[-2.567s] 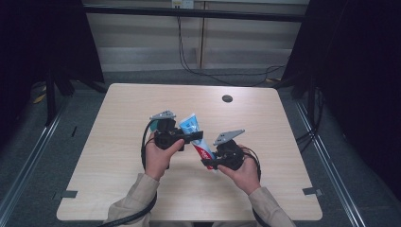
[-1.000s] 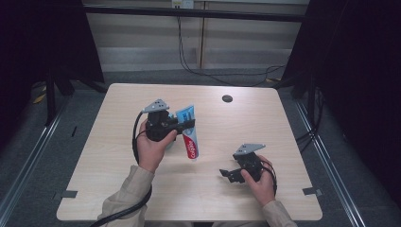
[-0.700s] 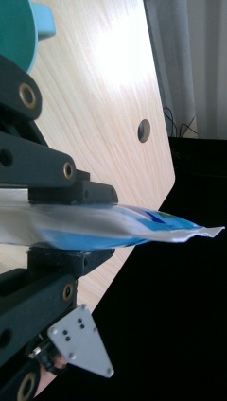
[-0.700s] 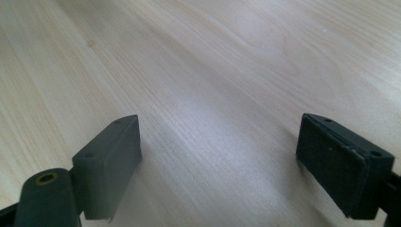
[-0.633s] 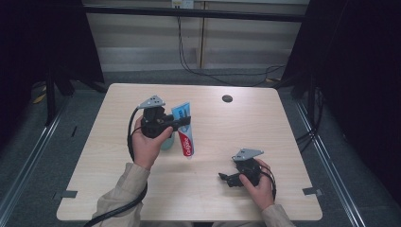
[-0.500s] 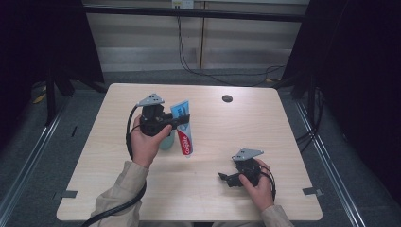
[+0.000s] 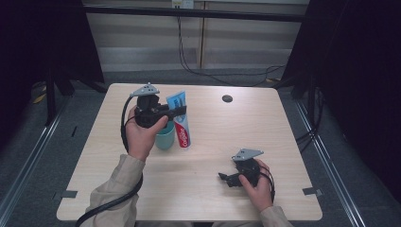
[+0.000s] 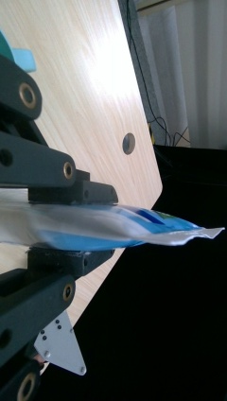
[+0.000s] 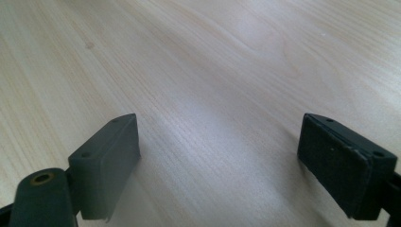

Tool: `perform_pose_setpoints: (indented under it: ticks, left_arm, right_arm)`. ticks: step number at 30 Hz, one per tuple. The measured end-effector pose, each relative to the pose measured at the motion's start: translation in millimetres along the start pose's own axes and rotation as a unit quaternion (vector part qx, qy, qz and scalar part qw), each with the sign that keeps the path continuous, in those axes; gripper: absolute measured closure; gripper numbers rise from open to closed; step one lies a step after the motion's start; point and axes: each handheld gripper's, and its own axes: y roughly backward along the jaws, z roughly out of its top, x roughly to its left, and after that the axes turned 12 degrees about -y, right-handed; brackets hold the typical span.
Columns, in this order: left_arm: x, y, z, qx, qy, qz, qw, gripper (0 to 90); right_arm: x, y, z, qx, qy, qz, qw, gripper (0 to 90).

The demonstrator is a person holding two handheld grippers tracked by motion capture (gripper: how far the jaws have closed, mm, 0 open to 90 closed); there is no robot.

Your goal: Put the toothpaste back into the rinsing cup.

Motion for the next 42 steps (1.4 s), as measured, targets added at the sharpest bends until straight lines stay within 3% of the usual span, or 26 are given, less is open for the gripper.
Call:
perform_pose_setpoints:
  ticks: [22, 42]
  left_arm:
    - [14.3, 14.2, 26.1, -0.007, -0.002, 0.025, 0.9997, 74.4]
    - [34.6, 31.1, 33.5, -0.014, 0.005, 0.058, 0.9982, 74.5]
  right_arm:
    - [-0.1, -0.2, 0.1, -0.001, 0.000, 0.000, 1.0000, 13.3]
    - [-0.4, -0.6, 0.4, -0.002, 0.000, -0.001, 1.0000, 13.3]
